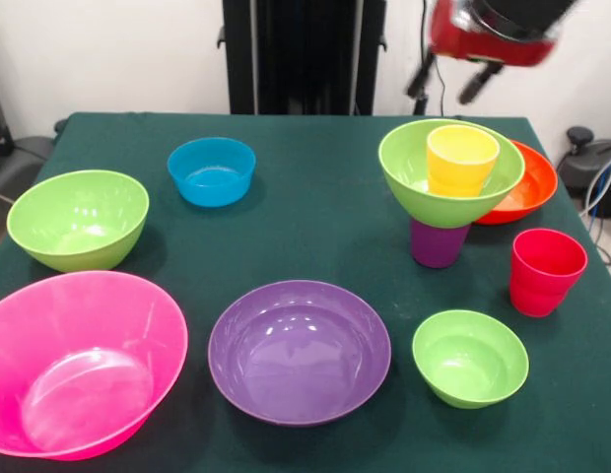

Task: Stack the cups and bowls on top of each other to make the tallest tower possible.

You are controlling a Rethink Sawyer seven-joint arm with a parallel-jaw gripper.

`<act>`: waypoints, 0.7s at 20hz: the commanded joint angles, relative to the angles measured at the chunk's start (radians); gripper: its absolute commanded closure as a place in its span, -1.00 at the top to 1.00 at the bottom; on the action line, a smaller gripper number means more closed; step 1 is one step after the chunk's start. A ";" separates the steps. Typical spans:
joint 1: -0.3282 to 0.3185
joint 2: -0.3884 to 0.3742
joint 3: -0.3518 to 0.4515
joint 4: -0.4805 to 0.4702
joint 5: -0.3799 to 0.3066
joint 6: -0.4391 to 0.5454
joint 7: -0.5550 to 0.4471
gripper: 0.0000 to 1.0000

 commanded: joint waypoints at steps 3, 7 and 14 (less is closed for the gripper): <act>-0.194 -0.086 0.116 0.017 -0.013 0.021 -0.327 1.00; -0.302 -0.096 0.176 0.050 -0.022 -0.053 -0.434 1.00; -0.450 -0.014 0.314 0.155 0.038 -0.372 -0.404 1.00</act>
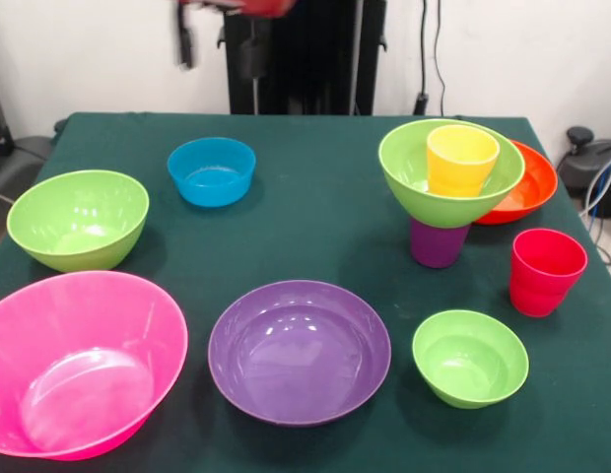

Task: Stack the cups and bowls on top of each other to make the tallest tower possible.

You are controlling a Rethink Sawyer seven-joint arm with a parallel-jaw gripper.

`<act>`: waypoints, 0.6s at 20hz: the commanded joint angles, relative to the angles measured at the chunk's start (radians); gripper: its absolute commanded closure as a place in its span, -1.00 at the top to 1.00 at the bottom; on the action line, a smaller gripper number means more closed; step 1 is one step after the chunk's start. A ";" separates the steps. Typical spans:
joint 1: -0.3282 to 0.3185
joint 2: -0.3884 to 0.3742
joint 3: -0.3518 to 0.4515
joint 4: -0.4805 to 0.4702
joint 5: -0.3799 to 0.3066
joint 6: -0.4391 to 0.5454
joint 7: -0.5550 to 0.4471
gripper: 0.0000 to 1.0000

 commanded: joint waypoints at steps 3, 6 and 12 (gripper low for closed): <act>-0.091 0.113 0.261 0.195 0.043 -0.373 -0.263 1.00; -0.096 0.137 0.283 0.204 0.027 -0.448 -0.224 1.00; -0.072 0.143 0.250 0.211 0.005 -0.378 -0.162 1.00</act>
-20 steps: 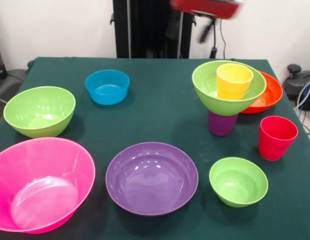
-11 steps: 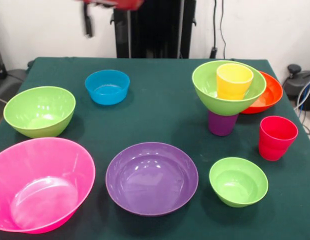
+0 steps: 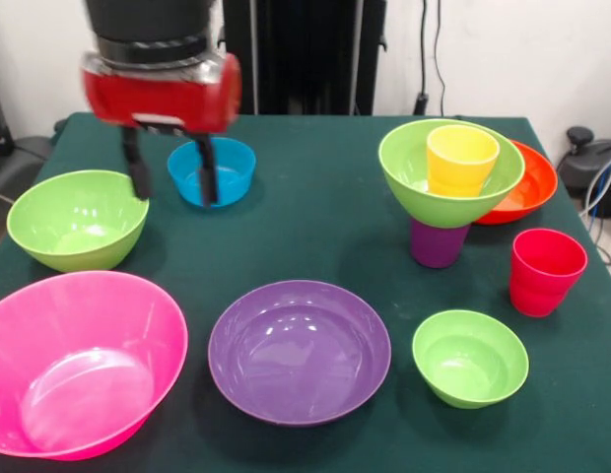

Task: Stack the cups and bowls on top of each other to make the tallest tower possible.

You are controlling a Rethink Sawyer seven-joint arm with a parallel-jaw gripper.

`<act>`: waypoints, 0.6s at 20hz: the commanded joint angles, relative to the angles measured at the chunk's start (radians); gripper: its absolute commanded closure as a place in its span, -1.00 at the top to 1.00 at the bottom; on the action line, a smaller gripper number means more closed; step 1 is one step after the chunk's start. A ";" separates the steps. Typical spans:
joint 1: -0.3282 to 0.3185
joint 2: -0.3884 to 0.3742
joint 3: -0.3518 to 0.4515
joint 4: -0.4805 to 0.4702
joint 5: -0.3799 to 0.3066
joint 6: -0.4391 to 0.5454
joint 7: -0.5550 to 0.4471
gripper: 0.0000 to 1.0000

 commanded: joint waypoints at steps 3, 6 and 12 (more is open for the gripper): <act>0.049 0.049 0.112 0.170 -0.009 0.071 -0.101 1.00; 0.059 0.002 0.090 0.238 0.017 0.140 -0.051 1.00; 0.067 -0.099 0.044 0.420 -0.004 0.102 -0.023 1.00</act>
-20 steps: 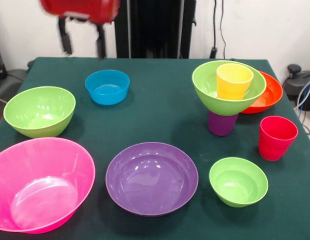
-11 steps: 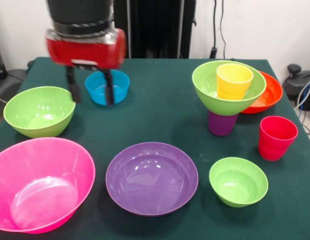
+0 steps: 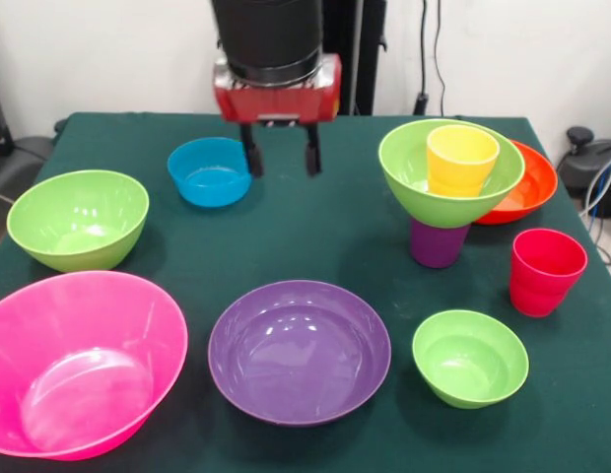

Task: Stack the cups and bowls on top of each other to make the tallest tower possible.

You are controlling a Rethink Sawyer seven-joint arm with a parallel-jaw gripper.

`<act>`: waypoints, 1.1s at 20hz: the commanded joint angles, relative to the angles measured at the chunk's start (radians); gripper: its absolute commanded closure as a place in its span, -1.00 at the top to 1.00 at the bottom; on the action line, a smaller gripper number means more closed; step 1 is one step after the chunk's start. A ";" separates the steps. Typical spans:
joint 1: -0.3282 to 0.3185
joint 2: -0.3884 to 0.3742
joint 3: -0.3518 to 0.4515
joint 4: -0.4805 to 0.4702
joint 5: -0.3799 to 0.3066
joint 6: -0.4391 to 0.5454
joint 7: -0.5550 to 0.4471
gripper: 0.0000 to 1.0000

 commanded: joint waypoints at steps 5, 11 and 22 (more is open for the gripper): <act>0.023 -0.090 -0.025 0.303 -0.117 -0.036 -0.041 1.00; 0.008 -0.103 -0.035 0.381 -0.169 -0.125 -0.016 1.00; -0.015 -0.047 -0.049 0.437 -0.272 -0.328 0.022 1.00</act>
